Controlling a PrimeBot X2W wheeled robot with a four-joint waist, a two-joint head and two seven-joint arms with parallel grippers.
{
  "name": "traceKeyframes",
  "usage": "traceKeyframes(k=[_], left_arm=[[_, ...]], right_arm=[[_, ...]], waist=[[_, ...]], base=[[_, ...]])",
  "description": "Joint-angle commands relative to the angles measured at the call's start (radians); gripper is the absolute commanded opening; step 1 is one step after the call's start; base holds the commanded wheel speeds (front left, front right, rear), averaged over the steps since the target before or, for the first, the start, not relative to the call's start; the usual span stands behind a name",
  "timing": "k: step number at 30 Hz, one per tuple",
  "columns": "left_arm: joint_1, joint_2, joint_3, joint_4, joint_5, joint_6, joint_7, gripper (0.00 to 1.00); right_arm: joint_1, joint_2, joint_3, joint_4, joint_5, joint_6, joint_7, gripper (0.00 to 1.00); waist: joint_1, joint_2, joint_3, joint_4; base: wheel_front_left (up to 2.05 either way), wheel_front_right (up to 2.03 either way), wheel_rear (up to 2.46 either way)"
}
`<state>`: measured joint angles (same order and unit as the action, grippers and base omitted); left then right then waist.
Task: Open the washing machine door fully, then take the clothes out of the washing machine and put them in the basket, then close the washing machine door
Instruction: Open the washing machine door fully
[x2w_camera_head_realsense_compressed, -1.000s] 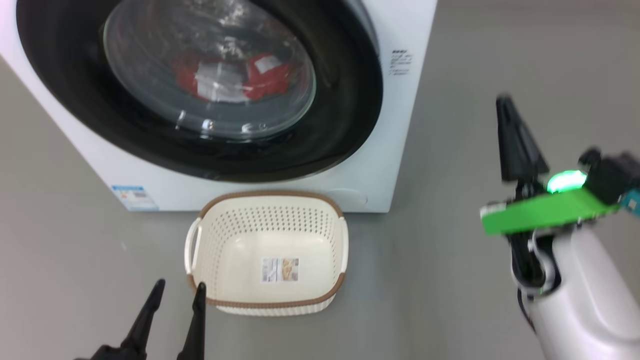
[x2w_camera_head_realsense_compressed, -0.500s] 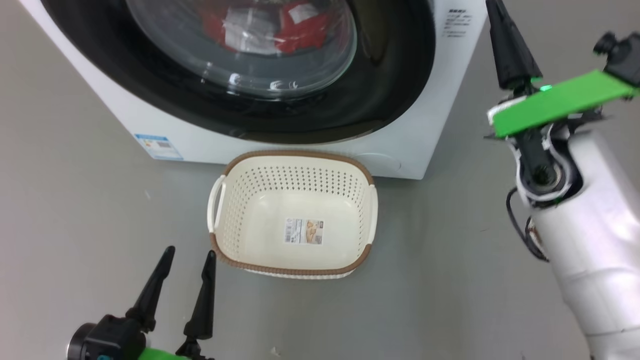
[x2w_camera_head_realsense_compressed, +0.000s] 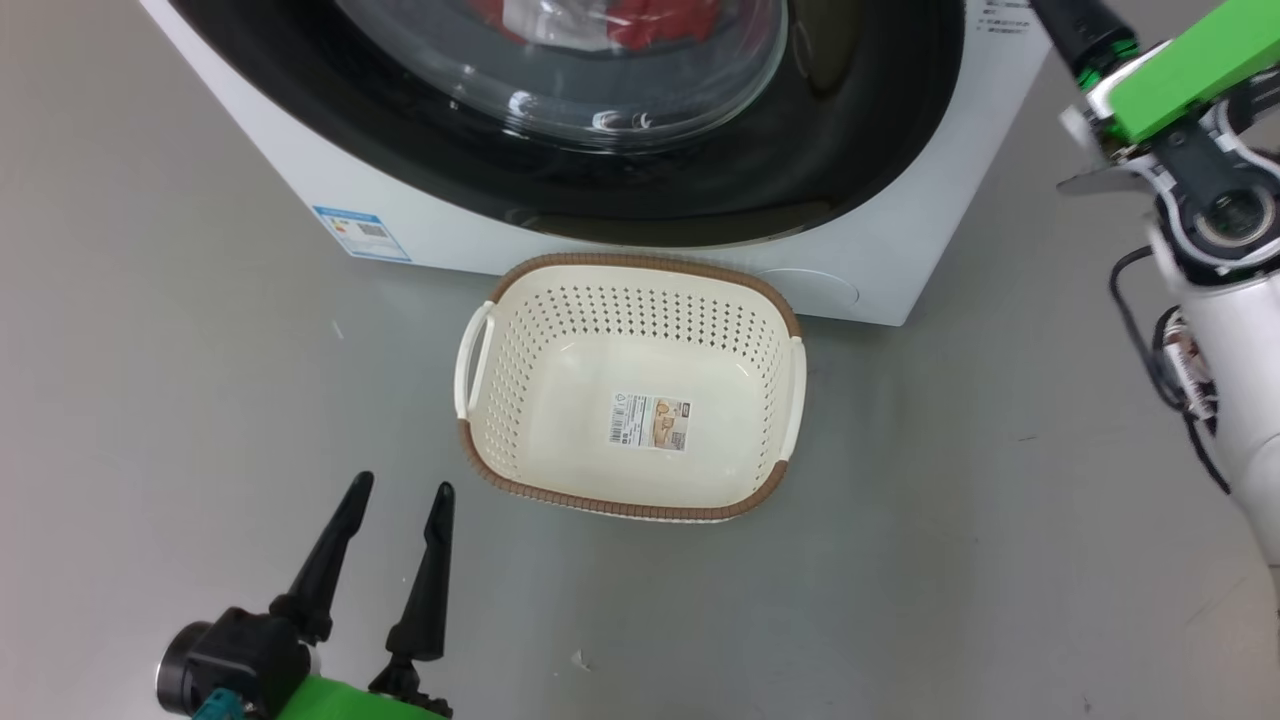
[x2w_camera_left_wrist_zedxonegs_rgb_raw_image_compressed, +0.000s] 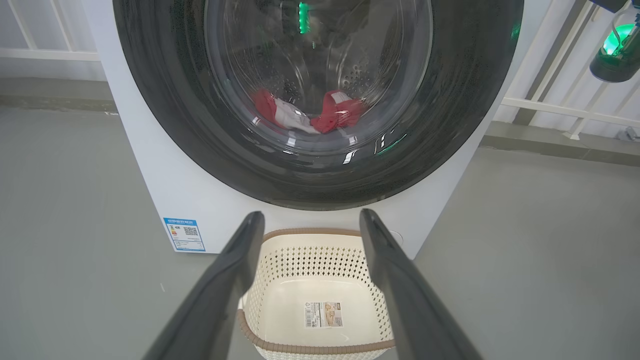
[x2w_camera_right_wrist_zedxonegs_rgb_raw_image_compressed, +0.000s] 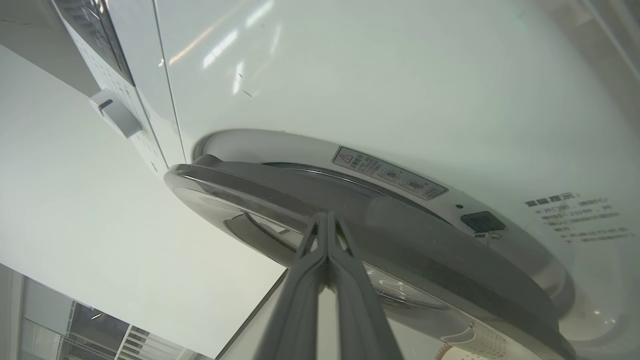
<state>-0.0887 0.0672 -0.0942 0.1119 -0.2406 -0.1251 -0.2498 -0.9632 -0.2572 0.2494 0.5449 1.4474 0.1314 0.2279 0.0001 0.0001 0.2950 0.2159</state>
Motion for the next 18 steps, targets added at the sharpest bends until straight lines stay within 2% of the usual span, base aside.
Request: traceKeyframes(k=[1, 8, 18], left_arm=[[-0.021, 0.02, 0.03, -0.019, -0.005, -0.006, -0.012, 1.0], [-0.026, 0.024, 0.016, -0.015, -0.012, -0.006, -0.012, 1.0], [-0.063, 0.028, -0.012, -0.022, -0.029, -0.006, -0.012, 1.0]], right_arm=[[-0.023, 0.003, -0.001, -0.02, 0.012, -0.001, 0.009, 0.0], [-0.088, -0.035, -0.033, 0.053, 0.089, -0.001, 0.102, 0.0], [-0.213, -0.026, -0.018, 0.193, 0.143, -0.001, 0.256, 0.0]], waist=[[-0.0001, -0.0001, 0.004, 0.005], [-0.0001, -0.0001, 0.024, 0.017], [-0.0001, -0.0001, 0.079, 0.036]], base=[[0.0, 0.0, 0.0], [0.0, 0.0, 0.0], [0.0, 0.0, 0.0]])
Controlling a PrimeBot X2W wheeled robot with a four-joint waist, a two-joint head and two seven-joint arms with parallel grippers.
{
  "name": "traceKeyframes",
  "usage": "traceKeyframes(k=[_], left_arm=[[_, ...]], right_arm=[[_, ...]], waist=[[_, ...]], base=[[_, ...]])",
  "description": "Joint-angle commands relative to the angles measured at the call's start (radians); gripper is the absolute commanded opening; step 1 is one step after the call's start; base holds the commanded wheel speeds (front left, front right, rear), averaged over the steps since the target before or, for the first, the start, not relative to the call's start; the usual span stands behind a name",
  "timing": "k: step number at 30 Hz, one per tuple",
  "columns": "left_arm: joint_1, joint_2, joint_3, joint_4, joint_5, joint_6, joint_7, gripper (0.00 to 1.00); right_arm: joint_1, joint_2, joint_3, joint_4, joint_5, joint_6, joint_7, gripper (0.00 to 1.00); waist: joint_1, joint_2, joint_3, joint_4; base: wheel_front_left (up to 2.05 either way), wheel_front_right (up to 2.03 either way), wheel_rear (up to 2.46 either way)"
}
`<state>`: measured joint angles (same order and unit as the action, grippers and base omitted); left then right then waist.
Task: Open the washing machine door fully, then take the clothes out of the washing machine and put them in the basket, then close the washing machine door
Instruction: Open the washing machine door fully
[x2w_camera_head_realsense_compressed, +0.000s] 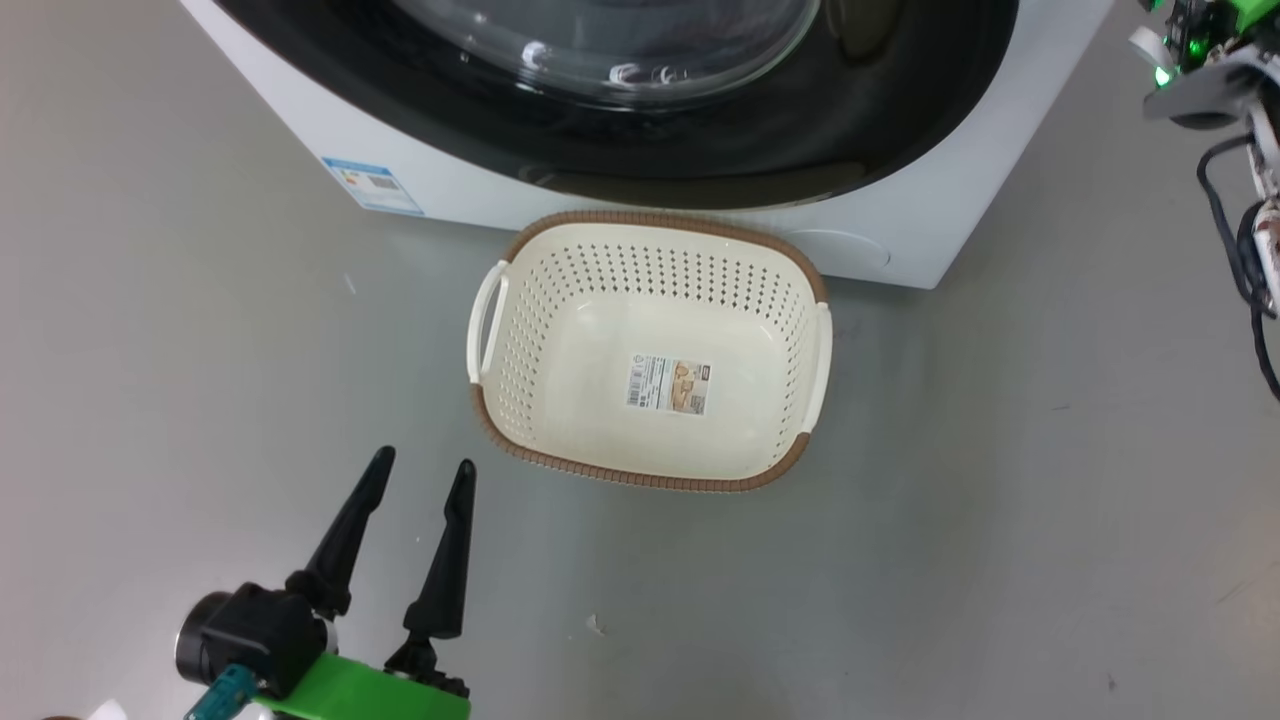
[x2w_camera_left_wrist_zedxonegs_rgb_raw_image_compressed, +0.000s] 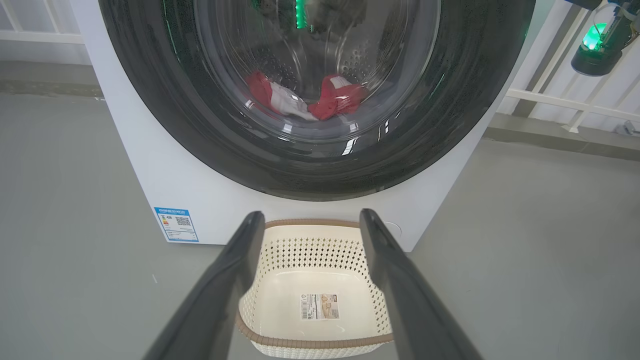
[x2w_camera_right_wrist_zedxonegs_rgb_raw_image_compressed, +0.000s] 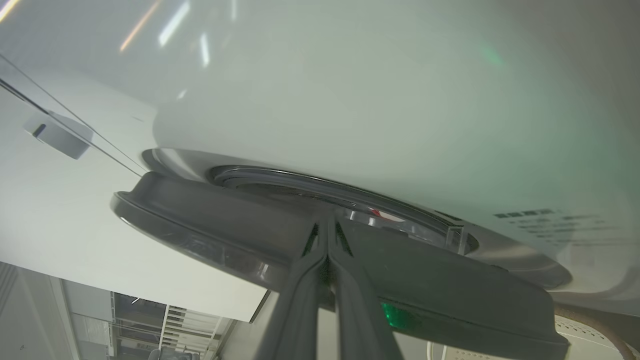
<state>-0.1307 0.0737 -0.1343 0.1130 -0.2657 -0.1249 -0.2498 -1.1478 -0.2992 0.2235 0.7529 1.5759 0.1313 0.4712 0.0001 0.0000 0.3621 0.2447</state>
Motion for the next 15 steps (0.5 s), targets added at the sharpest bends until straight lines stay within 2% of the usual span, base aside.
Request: traceKeyframes(k=[1, 15], left_arm=[[-0.024, 0.022, 0.027, -0.023, -0.005, -0.006, -0.012, 1.0], [-0.052, 0.013, 0.016, -0.029, -0.017, -0.006, -0.012, 1.0]], right_arm=[[-0.041, 0.018, 0.011, -0.003, 0.016, -0.001, 0.026, 0.0], [-0.127, 0.039, 0.042, 0.093, 0.014, -0.001, 0.113, 0.0]], waist=[[-0.0001, 0.0, 0.017, 0.009], [-0.0001, 0.0, 0.05, 0.027]], base=[[0.0, 0.0, 0.0], [0.0, 0.0, 0.0]])
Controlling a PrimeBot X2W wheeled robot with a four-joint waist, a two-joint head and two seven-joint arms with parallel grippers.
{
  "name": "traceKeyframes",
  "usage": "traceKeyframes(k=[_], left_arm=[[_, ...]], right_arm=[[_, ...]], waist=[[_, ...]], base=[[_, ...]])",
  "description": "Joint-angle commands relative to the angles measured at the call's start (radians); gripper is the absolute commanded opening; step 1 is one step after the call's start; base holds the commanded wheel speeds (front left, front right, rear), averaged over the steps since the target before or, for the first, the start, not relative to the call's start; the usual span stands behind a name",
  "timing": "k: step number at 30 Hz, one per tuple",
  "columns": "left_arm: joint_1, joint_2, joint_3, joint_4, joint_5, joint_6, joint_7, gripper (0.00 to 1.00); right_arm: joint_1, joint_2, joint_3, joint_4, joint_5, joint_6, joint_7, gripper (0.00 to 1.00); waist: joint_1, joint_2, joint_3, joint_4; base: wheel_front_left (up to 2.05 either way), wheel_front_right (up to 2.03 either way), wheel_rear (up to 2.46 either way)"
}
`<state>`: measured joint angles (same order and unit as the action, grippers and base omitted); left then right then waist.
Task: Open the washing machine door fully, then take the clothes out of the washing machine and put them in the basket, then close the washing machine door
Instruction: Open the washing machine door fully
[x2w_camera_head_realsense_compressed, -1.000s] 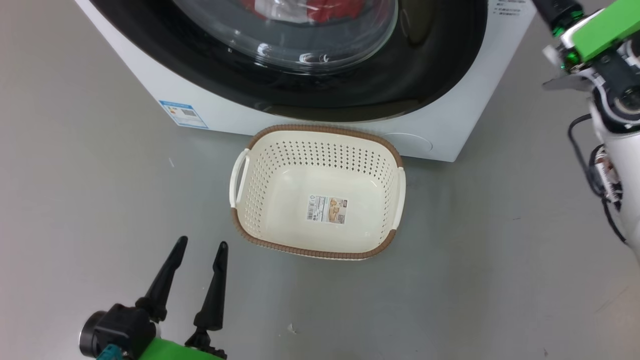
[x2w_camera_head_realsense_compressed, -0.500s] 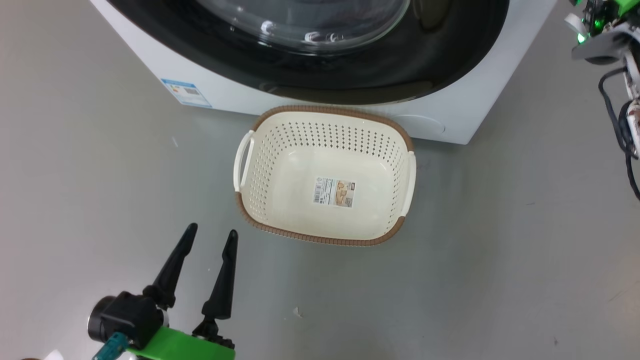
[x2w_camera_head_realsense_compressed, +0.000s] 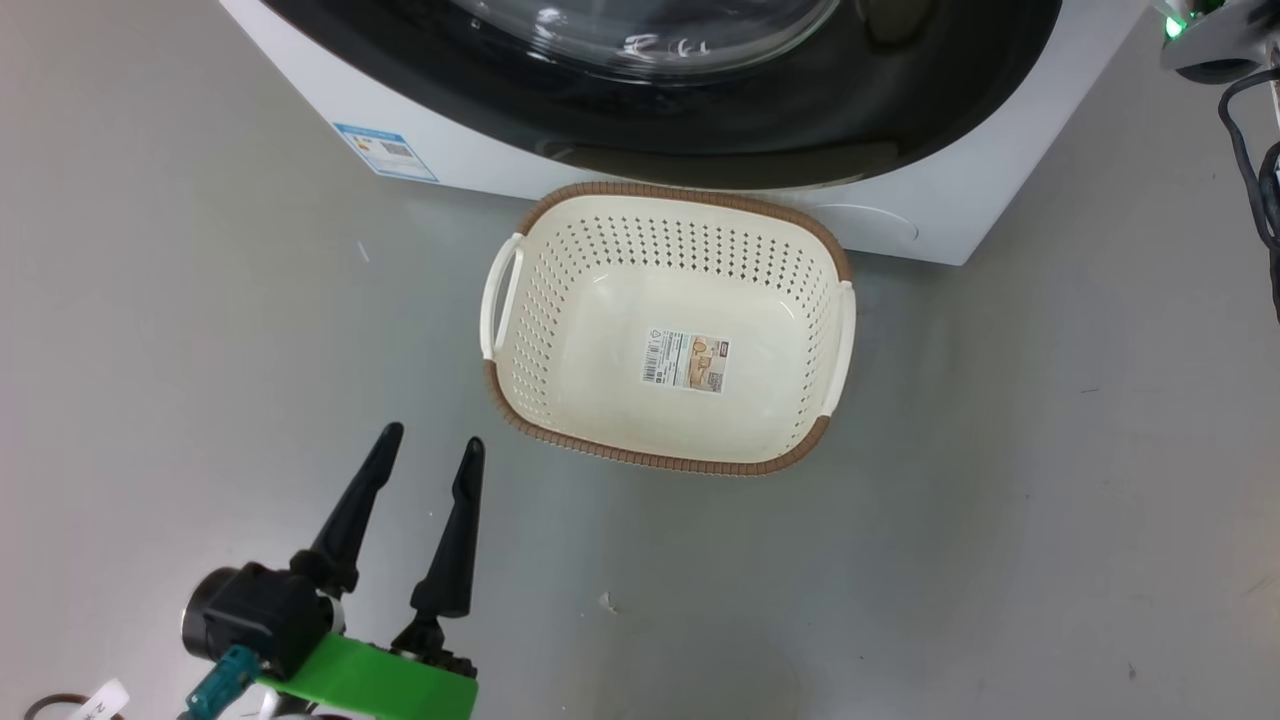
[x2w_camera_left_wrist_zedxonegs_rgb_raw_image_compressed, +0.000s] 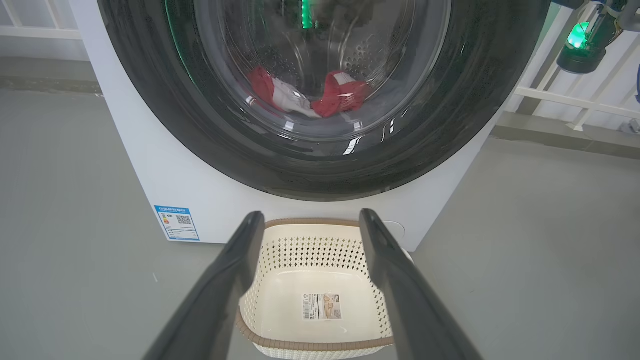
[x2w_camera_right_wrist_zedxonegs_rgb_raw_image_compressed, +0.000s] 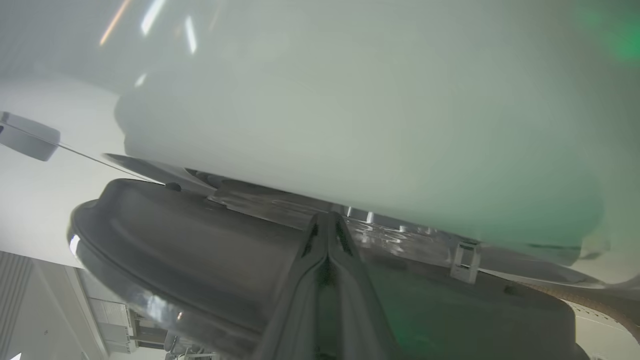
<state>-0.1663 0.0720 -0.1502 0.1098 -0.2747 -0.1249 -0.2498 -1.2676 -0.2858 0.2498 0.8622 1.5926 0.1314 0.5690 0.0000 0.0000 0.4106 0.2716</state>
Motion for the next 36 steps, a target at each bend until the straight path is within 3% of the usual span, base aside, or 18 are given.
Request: traceKeyframes(k=[1, 14, 36], left_arm=[[-0.017, 0.015, 0.032, -0.026, -0.008, -0.006, -0.012, 1.0], [-0.019, 0.011, 0.038, -0.027, 0.003, -0.006, -0.012, 1.0], [0.067, 0.007, 0.052, -0.029, 0.033, -0.006, -0.012, 1.0]], right_arm=[[-0.007, 0.028, 0.019, -0.014, -0.003, -0.001, 0.022, 0.0], [0.059, 0.048, 0.073, -0.033, -0.025, -0.001, 0.088, 0.0], [0.402, 0.079, 0.164, -0.321, -0.014, -0.001, 0.177, 0.0]], waist=[[0.0, 0.0, 0.001, -0.001], [0.0, 0.0, -0.024, -0.015], [0.0, 0.0, -0.173, -0.031]], base=[[0.0, 0.0, 0.0], [0.0, 0.0, 0.0], [0.0, 0.0, 0.0]])
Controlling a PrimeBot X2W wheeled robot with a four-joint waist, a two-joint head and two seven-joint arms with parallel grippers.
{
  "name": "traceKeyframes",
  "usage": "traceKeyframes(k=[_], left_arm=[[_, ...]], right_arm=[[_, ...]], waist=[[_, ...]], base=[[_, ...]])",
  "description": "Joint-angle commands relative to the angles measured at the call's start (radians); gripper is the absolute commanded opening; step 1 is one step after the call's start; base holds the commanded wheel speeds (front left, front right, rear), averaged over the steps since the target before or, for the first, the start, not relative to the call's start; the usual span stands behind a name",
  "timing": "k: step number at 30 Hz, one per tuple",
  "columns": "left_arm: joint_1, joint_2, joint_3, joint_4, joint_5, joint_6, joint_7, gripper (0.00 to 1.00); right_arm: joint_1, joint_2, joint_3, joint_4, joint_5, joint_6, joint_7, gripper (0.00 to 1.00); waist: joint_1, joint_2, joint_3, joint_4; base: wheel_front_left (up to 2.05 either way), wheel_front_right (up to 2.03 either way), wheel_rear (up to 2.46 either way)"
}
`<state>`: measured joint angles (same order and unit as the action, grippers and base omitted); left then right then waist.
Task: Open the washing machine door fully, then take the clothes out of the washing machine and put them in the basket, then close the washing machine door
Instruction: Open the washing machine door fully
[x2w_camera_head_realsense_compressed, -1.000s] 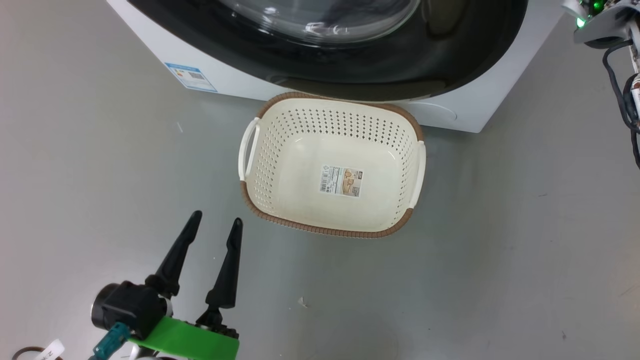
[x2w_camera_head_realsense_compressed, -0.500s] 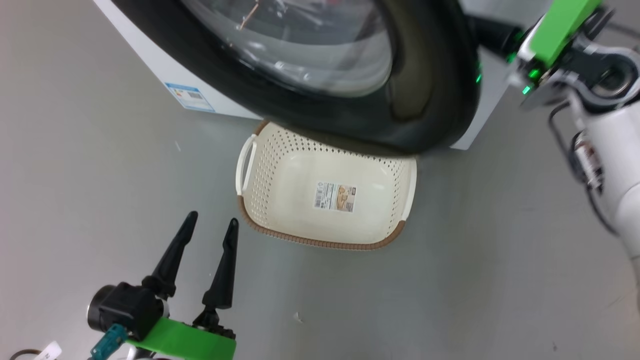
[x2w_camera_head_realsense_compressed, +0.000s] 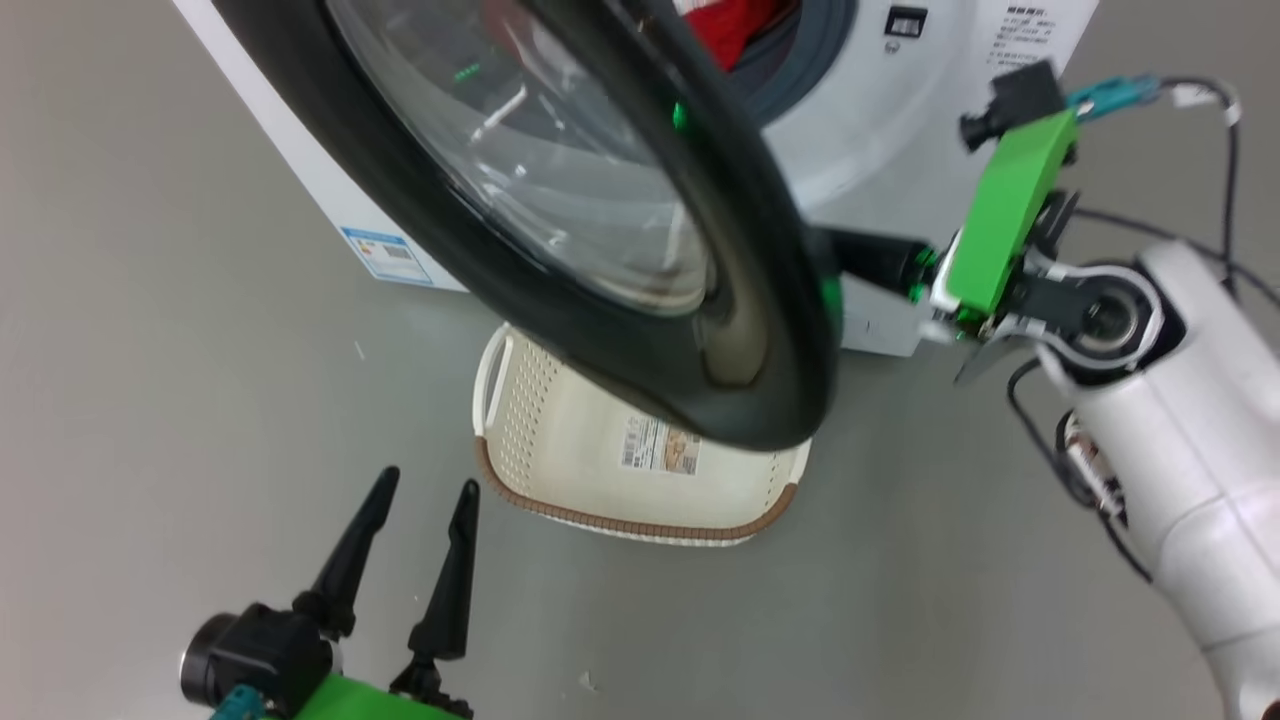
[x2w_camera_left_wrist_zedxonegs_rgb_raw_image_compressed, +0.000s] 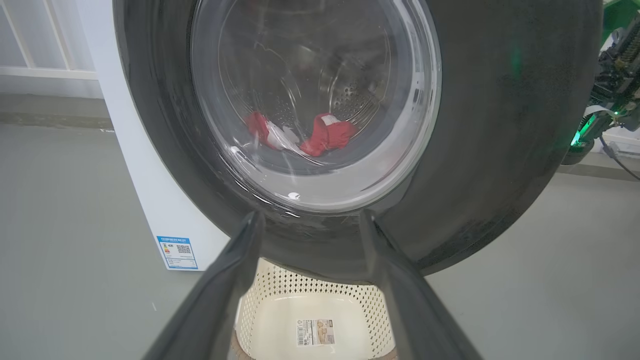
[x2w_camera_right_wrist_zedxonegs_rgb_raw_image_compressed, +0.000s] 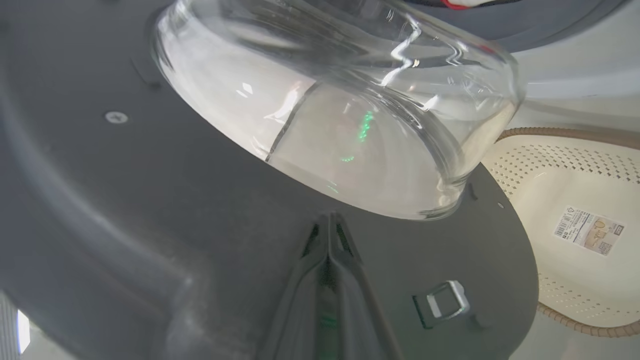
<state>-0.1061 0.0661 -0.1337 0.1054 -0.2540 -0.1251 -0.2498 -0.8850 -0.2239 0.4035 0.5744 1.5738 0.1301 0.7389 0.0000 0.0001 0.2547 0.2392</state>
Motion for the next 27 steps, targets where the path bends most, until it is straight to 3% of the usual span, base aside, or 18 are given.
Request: traceKeyframes(k=[1, 14, 27], left_arm=[[0.013, 0.013, 0.035, -0.024, 0.014, -0.006, -0.012, 1.0], [0.083, 0.002, 0.054, -0.024, 0.029, -0.006, -0.012, 1.0], [0.139, -0.008, 0.087, -0.016, 0.045, -0.006, -0.012, 1.0]], right_arm=[[0.036, 0.018, 0.015, -0.047, 0.006, 0.001, 0.011, 0.0], [0.216, 0.05, 0.055, -0.194, 0.021, 0.001, 0.024, 0.0], [0.326, 0.104, 0.086, -0.273, 0.024, 0.001, 0.016, 0.0]], waist=[[0.0, -0.0001, -0.026, 0.004], [0.0, -0.0001, -0.11, 0.056], [0.0, -0.0001, -0.182, 0.163]], base=[[0.0, 0.0, 0.0], [0.0, 0.0, 0.0], [0.0, 0.0, 0.0]])
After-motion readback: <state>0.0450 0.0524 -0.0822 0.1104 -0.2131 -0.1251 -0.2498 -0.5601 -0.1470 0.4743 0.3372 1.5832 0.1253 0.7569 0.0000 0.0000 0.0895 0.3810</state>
